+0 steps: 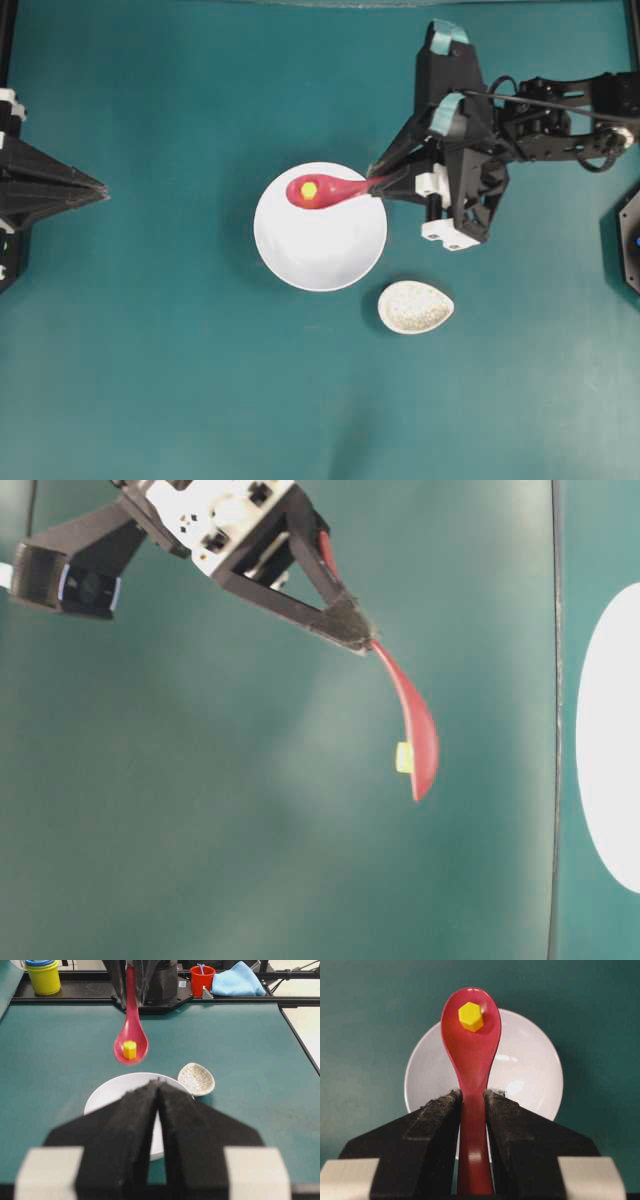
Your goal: Scoop the yellow hexagonal prism block from the bowl with a spoon using the right arm.
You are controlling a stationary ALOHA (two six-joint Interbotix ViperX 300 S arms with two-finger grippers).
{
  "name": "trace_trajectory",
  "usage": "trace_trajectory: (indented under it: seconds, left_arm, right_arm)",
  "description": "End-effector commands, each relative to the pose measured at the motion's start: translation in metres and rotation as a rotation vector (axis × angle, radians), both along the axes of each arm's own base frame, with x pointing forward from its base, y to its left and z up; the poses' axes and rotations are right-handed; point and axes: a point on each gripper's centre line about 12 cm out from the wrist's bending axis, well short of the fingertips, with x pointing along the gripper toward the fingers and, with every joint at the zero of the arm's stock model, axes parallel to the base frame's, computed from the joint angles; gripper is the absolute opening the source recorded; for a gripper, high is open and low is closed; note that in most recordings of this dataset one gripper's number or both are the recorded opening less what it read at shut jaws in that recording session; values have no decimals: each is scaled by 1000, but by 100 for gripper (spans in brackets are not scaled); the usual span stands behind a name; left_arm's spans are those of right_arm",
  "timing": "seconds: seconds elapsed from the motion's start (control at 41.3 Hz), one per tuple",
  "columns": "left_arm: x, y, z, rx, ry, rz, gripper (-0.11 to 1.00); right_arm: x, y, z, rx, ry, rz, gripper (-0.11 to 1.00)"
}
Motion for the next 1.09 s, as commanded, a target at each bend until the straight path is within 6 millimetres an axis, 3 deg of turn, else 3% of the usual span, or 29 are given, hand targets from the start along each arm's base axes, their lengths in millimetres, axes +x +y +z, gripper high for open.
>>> trace_trajectory:
  seconds: [0.0, 1.066]
  left_arm:
    - [2, 0, 12, -1, -32, -2, 6]
    - [4, 0, 10, 8, -40, -3, 6]
  right_arm:
    - [-3, 0, 13, -8, -38, 0, 24]
    - [-2, -1, 15, -18, -50, -1, 24]
